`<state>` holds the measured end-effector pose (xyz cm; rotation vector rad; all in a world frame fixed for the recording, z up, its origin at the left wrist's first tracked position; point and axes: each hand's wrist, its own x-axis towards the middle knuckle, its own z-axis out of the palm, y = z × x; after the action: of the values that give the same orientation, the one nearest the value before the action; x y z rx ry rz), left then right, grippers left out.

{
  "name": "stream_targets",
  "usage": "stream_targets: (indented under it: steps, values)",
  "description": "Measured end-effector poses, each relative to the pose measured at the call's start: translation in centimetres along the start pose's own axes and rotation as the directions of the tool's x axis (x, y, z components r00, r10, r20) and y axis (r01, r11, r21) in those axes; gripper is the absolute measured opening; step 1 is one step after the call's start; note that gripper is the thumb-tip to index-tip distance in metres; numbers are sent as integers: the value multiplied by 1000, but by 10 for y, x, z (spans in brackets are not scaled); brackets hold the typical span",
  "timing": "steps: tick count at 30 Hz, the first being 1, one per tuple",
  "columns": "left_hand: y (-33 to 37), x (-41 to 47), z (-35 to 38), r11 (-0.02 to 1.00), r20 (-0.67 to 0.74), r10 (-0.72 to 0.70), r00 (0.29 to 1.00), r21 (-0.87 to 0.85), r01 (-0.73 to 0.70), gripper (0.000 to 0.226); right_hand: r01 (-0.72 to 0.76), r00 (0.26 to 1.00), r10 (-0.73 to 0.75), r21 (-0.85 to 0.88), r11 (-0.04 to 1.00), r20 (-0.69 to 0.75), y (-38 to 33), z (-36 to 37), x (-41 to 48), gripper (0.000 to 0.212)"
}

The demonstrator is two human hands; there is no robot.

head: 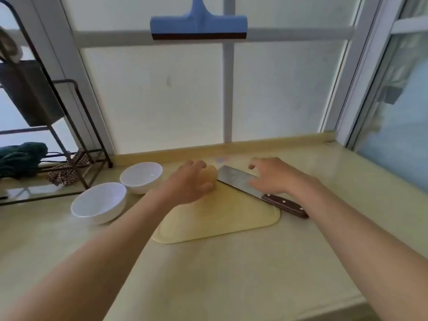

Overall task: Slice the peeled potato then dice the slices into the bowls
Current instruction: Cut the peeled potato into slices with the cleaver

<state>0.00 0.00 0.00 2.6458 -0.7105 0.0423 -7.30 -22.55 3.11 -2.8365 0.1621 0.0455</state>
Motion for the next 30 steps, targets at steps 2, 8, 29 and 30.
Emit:
stream_targets:
  steps: [2, 8, 29, 30]
  values:
    - [4, 8, 5, 1000, -2, -4, 1000, 26, 4, 61, -7, 999, 11, -70, 998, 49, 4, 4, -2, 55]
    - [2, 26, 22, 997, -3, 32, 999, 77, -31, 58, 13, 991, 17, -220, 975, 134, 11, 23, -1, 40]
    - [7, -9, 28, 981, 14, 189, 982, -39, -188, 65, 7, 999, -10, -56, 998, -52, 17, 25, 10, 36]
    - [7, -10, 29, 979, 15, 201, 979, -24, -201, 66, 25, 998, -27, -37, 999, -59, 16, 24, 9, 34]
